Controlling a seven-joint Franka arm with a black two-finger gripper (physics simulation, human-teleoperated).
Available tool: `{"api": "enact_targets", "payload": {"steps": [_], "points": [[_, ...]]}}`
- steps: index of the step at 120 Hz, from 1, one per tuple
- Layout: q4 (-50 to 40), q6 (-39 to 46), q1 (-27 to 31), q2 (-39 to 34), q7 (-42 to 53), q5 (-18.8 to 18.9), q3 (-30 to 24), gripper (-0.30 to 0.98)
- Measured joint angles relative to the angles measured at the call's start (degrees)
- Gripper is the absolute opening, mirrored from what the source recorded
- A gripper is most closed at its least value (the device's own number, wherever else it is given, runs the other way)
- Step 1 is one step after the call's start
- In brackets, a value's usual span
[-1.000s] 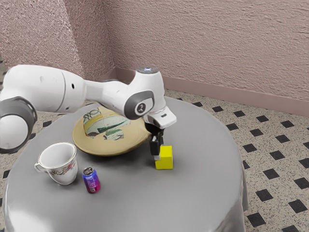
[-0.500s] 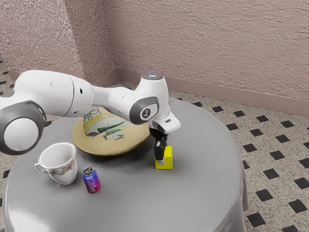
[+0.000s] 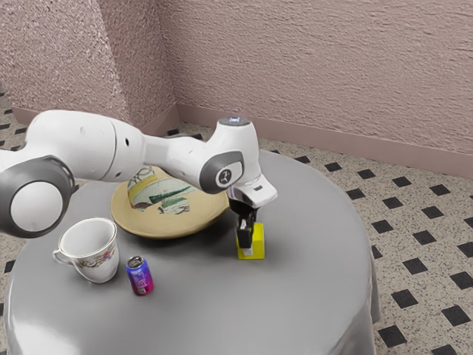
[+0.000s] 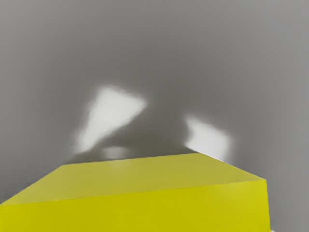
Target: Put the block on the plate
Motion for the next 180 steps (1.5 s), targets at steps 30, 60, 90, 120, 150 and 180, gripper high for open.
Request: {"api": "enact_targets", "payload": {"steps": [30,60,90,120,150,180], "points": [[0.0,0.1,0.0,0.1,-0.2,-0.5,0.0,0.43],[0.0,0.1,-1.5,-1.1,-0.5,-0.5,0.0,0.40],[0.8,0.1,-5.5,-4.8,-0.6,-0.6,0.0,0.39],[4.9,-2.0,-5.3,-8.8,-0.7,-0.5,0.7,0.39],[11.5,-5.7,-0.4,-9.4,-1.0,-0.3,0.9,0.40],[12.5,-8.5,1.1,-9.3,-1.6,-1.9,10.0,0.39]]}}
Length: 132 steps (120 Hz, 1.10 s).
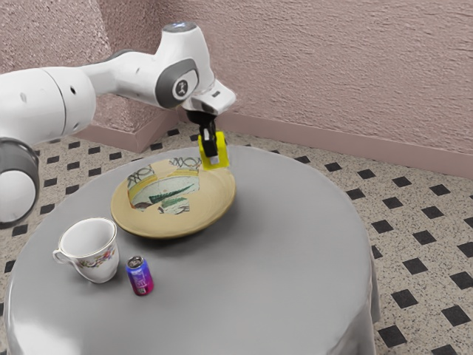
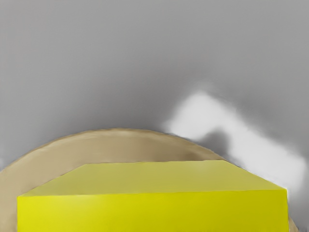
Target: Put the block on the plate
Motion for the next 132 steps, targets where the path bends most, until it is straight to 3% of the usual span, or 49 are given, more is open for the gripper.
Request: {"api": "enact_targets", "payload": {"steps": [19,50,132], "points": [[0.0,-0.8,0.2,1.2,-0.3,-1.6,5.3,0.39],[3.2,0.5,1.5,6.5,-0.7,-4.1,8.5,0.39],[-4.7,7.9,4.3,10.8,-2.0,-6.2,8.9,0.40]]}}
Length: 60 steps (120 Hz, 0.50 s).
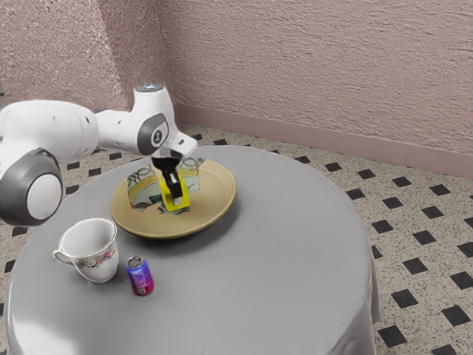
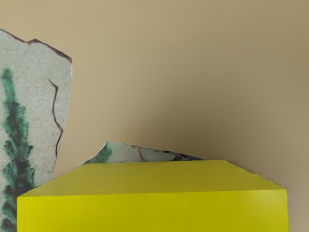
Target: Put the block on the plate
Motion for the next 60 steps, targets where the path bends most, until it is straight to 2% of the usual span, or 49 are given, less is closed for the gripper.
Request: {"api": "enact_targets", "payload": {"steps": [32,60], "points": [[-0.9,1.4,0.1,-0.1,-0.4,0.0,0.0,0.59],[-6.1,2.4,-0.1,-7.9,-0.6,0.3,0.0,0.65]]}}
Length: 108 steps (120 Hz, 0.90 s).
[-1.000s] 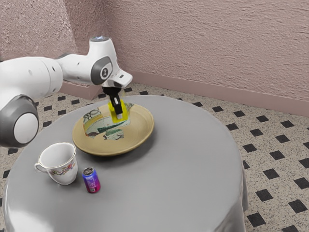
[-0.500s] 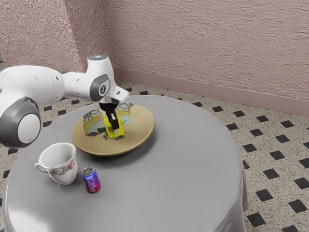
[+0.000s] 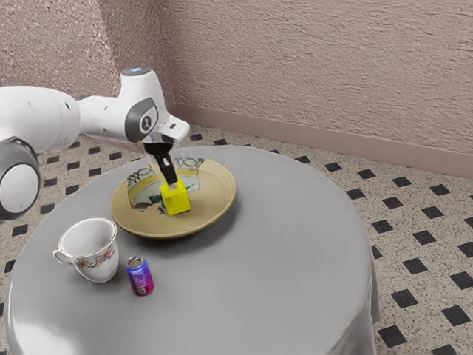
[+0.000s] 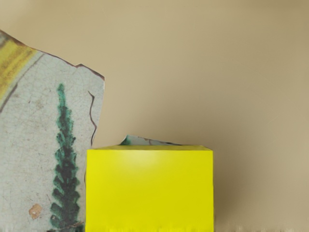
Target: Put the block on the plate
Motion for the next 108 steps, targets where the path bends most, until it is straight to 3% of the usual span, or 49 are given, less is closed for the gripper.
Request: {"api": "enact_targets", "payload": {"steps": [24,48,85,108], "points": [[-3.8,-1.1,-0.5,-9.5,-0.6,0.3,-1.0,0.67],[-4.0,-10.3,-0.6,-16.3,-4.5,0.0,-2.4,0.68],[-2.8,-26.9,-0.8,-25.8,-19.7,-0.3,-5.1,0.69],[0.6,-33.7,-0.6,-27.7,-29.5,0.3,-5.3,0.69]]}}
